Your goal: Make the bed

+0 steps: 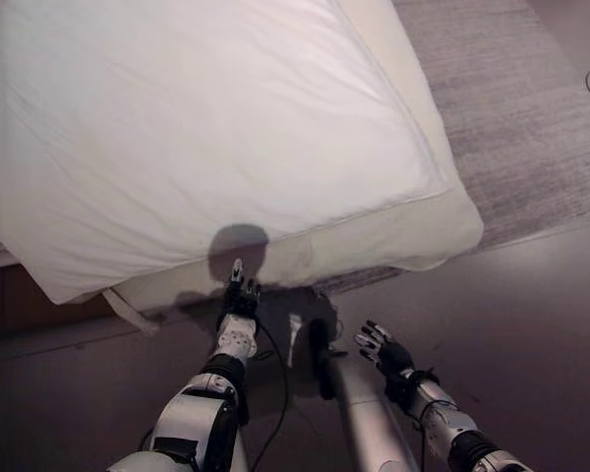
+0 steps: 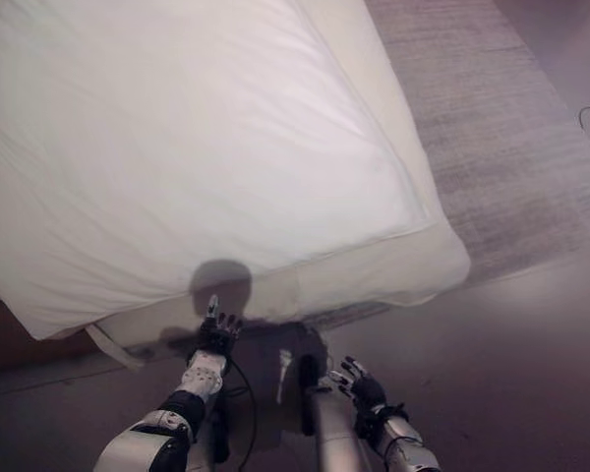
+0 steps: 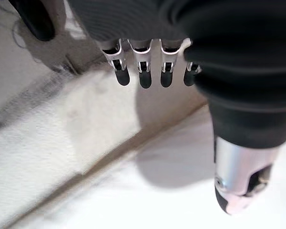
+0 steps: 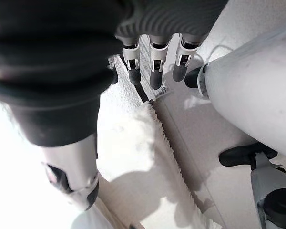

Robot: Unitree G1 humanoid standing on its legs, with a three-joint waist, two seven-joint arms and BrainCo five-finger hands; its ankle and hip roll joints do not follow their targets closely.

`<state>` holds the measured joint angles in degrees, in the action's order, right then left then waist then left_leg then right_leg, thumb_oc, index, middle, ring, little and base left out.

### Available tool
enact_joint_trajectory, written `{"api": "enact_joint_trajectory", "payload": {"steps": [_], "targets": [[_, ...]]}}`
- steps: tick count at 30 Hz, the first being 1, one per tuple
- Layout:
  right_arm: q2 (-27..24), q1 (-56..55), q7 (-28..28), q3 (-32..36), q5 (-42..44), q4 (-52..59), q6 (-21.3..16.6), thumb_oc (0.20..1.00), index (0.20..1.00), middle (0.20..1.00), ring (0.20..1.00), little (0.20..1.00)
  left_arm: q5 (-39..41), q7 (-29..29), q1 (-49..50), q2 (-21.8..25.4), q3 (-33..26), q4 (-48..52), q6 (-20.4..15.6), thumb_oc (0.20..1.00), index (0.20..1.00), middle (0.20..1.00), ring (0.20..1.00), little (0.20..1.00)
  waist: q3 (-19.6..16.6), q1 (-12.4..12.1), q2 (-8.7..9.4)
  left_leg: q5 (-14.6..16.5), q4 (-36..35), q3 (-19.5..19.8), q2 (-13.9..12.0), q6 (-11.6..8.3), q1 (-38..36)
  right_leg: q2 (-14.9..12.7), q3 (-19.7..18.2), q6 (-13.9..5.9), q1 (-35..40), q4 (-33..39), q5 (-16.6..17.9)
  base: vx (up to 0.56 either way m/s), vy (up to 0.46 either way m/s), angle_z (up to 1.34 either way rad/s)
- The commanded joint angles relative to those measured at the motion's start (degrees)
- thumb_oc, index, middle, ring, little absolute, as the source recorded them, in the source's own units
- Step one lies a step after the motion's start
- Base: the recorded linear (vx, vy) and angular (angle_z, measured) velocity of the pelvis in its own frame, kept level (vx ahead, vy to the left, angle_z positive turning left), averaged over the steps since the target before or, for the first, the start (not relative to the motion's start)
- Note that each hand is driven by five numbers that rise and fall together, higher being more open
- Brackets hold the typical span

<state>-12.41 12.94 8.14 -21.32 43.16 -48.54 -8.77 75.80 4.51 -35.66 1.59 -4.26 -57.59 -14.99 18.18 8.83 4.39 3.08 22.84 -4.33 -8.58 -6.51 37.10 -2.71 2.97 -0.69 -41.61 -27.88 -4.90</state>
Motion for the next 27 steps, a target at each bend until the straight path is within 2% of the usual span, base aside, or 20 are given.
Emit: {"api": "enact_joint_trajectory", "payload": {"steps": [1,12,19,23,24,27], "targets": [[-1.39,-2.21,-0.86,-2.26,-2.37,4.5,-3.09,1.0,1.0,1.0,1.0,1.0,0.84,-0.8,-3.54,0.96,-0.23,1.18,-2.74,1.0,1.0,1.0,1.0,1.0,-3.04,0.72,0.24,1.81,4.32,-0.18,1.23,1.55,4.24,-0.42,0.79,-4.28,0.56,5.45,3.13,0.02,-0.009,0.05],[-1.08,-3.08,-0.55,-3.71,-3.06,6.34,-3.51,1.0,1.0,1.0,1.0,1.0,2.43,-2.17,-9.92,5.46,-1.83,5.64,-6.54,1.0,1.0,1.0,1.0,1.0,-3.49,1.3,0.58,2.06,4.9,0.52,1.5,1.63,6.11,-0.29,0.93,-4.31,-1.21,5.47,3.31,0.01,0.0,0.04],[-0.79,-3.64,-0.49,-3.78,-2.9,5.79,-3.11,1.0,1.0,1.0,1.0,1.0,3.41,-3.37,-12.28,9.26,-2.64,6.16,-6.84,1.0,1.0,1.0,1.0,1.0,-3.38,1.09,0.61,2.79,5.4,0.54,1.7,1.91,6.32,-0.08,0.58,-4.52,-1.38,5.24,3.16,0.0,0.0,0.0],[-0.7,-3.48,-0.51,-4.06,-2.47,5.76,-3.12,1.0,1.0,1.0,1.0,1.0,3.49,-2.44,-14.19,10.51,-2.42,4.68,-7.01,1.0,1.0,1.0,1.0,1.0,-3.12,1.16,0.81,2.31,5.48,0.51,1.93,2.04,6.84,-0.39,0.49,-4.64,-1.69,5.37,3.76,0.0,0.0,0.0],[-0.76,-3.29,-0.64,-4.51,-2.28,5.81,-2.88,1.0,1.0,1.0,1.0,1.0,3.09,0.0,-16.4,11.29,-2.1,2.45,-7.42,1.0,1.0,1.0,1.0,1.0,-2.94,1.14,0.74,2.7,5.86,0.49,1.77,1.91,6.7,-0.33,0.42,-4.7,-1.48,5.1,3.36,0.0,0.0,0.0],[-0.88,-3.07,-0.55,-4.7,-2.06,6.07,-2.79,1.0,1.0,1.0,1.0,1.0,2.33,1.22,-17.51,11.96,-2.11,1.66,-7.51,1.0,1.0,1.0,1.0,1.0,-3.01,1.3,0.73,2.21,5.65,0.59,1.99,2.05,7.15,-0.4,0.43,-4.69,-2.03,5.16,3.84,0.0,0.0,0.0]]}}
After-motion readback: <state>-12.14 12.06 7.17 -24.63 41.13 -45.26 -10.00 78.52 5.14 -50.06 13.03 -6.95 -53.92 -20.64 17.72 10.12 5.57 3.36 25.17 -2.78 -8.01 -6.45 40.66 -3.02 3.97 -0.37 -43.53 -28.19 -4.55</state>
